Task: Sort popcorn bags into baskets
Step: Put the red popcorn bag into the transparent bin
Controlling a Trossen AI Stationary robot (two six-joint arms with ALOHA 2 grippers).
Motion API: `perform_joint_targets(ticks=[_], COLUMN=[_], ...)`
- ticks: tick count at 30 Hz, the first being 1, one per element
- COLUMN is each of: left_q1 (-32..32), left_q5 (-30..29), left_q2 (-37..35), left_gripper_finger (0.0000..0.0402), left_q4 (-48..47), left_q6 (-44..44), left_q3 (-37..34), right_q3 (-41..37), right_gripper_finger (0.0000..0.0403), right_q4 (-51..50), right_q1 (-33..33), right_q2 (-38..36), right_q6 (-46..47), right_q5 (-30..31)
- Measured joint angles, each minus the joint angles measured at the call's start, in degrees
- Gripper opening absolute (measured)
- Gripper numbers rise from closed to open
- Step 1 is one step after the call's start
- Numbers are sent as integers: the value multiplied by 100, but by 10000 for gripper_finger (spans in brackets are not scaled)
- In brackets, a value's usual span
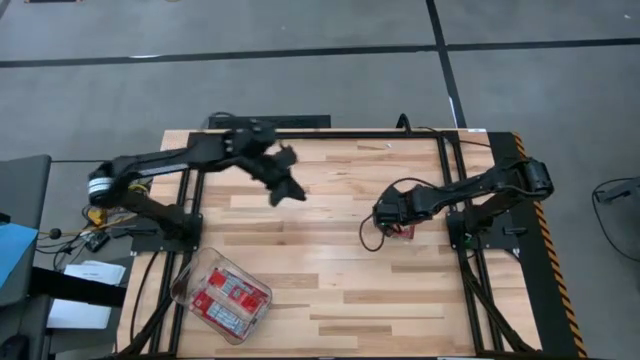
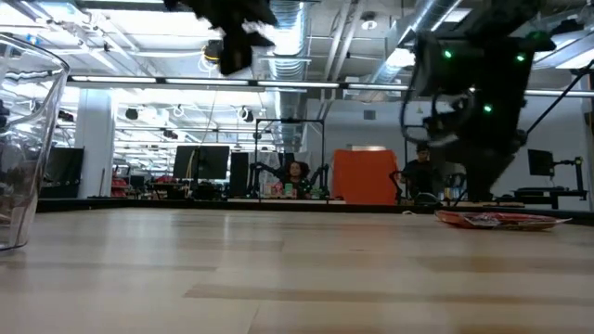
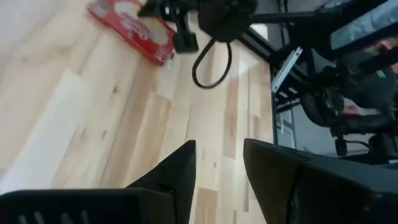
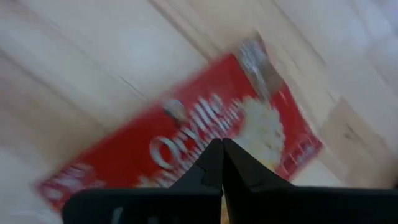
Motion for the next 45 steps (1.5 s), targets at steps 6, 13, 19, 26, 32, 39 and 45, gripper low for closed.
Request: perform_joint_targets(ticks=[6,13,19,26,32,39,45], left_q1=[-46,-128,-143,-143,94,489,595], left_q5=[692,1090,830,-62,-348,-187,302], left_q2=[1244,2085,2165,2167,2167,2598,3179], left_gripper_finger=[121,121,121,121,141,221,260], left_q4=[923,1070,1120,1444,2296,2446,2475], left_q6=[-219,-302,-276,-192,-86,-273,-672], left_q3=[-2,-7,-7,-7,-7,-2,45], right_q3=[-406,-660,-492,-468,-93,-89,-88], right_gripper_finger=[7,20,8,22,10,17,8], right_q4=[175,730,1964,4150,3097,2278,2653], right_q1=[234,377,76,-711,-666,38,508], right_q2=[-3,86,115,-220,-1262,-1428,-650], right_q6=[431,808,277,-821,-1170,-1432,-1446], right_q5=[-125,-194,-390,-824,-943,-900,-811])
